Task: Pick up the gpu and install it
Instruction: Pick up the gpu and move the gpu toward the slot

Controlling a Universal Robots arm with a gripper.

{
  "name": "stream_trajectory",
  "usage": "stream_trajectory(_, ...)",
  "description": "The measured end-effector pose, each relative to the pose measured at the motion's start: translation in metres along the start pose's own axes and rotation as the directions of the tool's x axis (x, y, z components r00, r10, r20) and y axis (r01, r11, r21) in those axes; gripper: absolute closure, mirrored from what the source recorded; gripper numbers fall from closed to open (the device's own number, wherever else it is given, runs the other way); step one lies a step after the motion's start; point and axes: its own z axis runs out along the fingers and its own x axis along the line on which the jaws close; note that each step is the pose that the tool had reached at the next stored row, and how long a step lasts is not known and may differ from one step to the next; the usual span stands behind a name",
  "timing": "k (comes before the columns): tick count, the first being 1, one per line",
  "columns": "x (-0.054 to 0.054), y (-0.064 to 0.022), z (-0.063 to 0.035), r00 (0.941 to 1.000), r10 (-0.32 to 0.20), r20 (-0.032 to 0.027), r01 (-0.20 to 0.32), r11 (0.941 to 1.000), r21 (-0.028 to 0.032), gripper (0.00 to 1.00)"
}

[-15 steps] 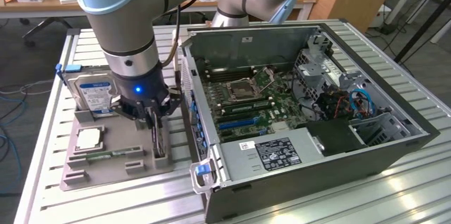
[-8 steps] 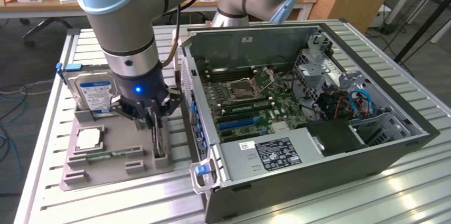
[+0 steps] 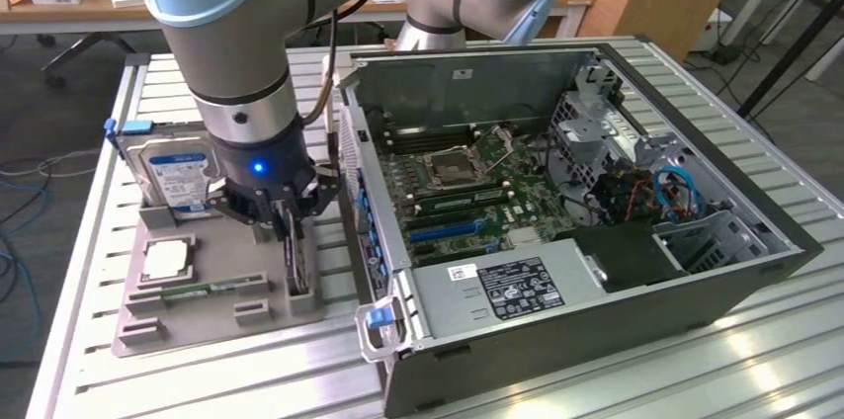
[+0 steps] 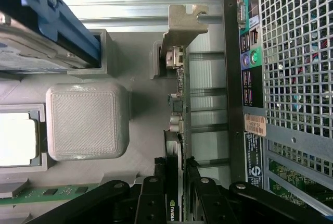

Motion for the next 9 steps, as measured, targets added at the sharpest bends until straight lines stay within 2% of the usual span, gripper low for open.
stream_trajectory(9,0.0,0.0,0.0,1.0,0.0,0.0,0.0,1.0,-0.0009,0.74)
